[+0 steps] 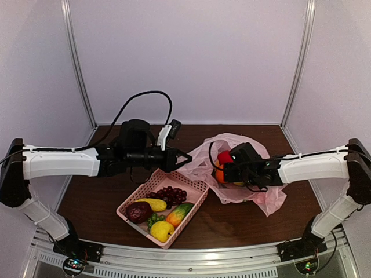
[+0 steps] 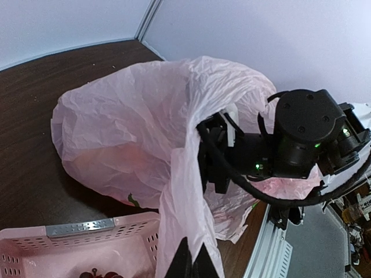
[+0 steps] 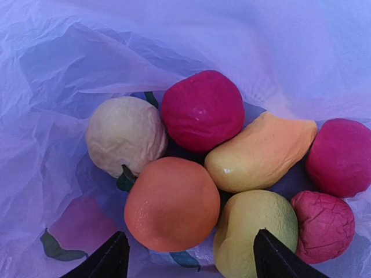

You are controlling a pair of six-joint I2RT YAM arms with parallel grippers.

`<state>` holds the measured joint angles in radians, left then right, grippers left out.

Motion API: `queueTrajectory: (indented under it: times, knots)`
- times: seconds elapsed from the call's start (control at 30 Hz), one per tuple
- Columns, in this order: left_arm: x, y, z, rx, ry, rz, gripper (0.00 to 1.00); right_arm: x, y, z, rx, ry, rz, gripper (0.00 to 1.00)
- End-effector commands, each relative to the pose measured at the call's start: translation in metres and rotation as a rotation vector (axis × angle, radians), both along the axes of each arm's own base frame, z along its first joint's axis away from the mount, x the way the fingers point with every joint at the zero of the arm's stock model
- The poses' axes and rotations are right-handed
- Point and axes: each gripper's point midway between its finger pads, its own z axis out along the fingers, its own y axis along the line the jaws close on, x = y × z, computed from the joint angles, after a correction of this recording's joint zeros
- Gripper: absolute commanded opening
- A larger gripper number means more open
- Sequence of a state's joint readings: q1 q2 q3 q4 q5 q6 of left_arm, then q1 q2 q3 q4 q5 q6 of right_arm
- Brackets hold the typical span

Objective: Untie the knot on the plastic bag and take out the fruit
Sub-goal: Reach into the gripper in the takeout bag.

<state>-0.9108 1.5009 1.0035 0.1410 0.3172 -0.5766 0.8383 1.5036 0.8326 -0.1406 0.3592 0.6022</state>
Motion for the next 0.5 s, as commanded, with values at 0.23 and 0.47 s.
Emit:
queueTrajectory:
  times: [0.23,0.47]
  knots:
    - [-0.003,0.002,0.011,-0.042,-0.022,-0.002,0.00,0.036,0.010,-0.015,-0.001,0.045,-0.030,0.78]
    - [-0.003,0.001,0.012,-0.042,-0.020,-0.002,0.00,0.044,0.013,-0.030,-0.063,0.066,-0.021,0.88]
